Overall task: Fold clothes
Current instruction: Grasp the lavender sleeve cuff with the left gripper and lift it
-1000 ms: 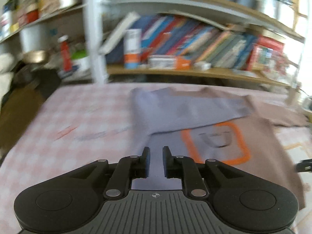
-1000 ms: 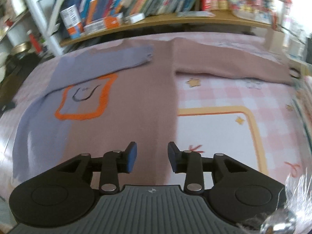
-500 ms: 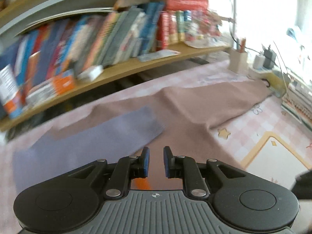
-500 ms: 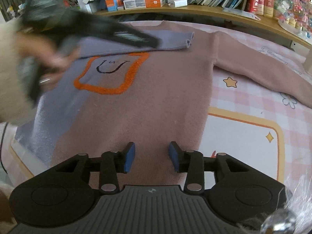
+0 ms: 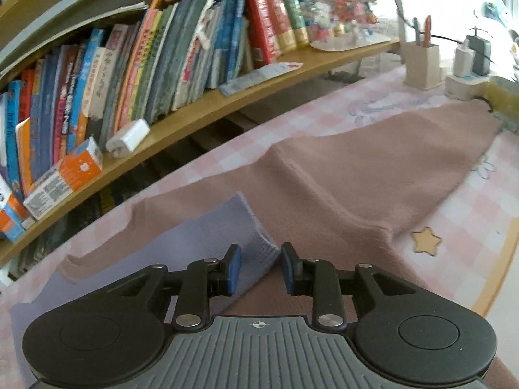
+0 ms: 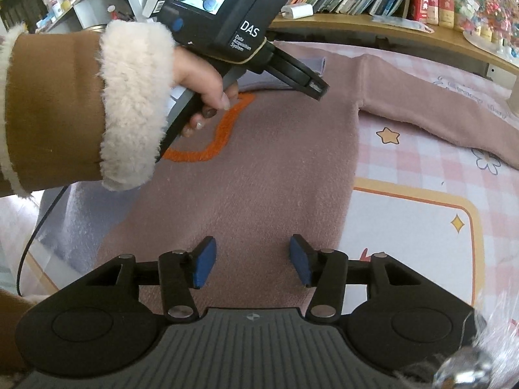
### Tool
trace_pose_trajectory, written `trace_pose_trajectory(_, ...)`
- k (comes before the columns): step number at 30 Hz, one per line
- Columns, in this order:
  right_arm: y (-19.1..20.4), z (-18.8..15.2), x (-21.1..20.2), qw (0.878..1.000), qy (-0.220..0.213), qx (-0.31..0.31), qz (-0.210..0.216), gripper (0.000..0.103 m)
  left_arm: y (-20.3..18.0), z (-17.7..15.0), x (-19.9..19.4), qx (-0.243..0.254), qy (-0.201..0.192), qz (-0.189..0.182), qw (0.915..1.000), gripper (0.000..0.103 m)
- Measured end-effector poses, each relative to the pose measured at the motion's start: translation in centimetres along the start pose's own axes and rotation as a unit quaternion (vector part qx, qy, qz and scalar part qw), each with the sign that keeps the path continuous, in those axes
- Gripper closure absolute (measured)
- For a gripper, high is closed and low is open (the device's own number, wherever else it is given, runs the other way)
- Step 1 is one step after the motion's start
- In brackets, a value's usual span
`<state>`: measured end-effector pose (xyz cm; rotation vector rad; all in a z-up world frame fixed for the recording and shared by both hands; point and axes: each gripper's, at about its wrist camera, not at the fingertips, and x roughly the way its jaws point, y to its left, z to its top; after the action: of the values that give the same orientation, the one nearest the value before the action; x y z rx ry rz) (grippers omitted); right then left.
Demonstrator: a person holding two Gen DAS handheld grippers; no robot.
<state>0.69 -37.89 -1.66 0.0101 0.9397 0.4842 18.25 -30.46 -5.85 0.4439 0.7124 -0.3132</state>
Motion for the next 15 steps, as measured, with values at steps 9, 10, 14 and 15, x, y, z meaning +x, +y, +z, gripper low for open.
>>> trace_pose_trajectory(9, 0.6, 0.2, 0.0, 1.000, 0.005, 0.013, -0.016, 0.054, 11.6, -2.5, -8.3, -0.110, -0.084, 0.092, 0.9861, 0.099)
trace_pose_trajectory(10, 0.6, 0.1, 0.1, 1.000, 0.005, 0.013, -0.019, 0.054, 13.8, -3.4, -9.4, -0.132, -0.086, 0.108, 0.9816, 0.099)
trace_pose_trajectory(14, 1.2, 0.2, 0.3, 0.999, 0.005, 0.011, -0.035, 0.053, 22.6, -8.5, -14.4, -0.200, -0.074, 0.194, 0.9575, 0.099)
trace_pose_trajectory(15, 1.4, 0.2, 0.4, 0.999, 0.005, 0.010, -0.038, 0.052, 24.1, -9.6, -15.3, -0.205, -0.068, 0.215, 0.9525, 0.099)
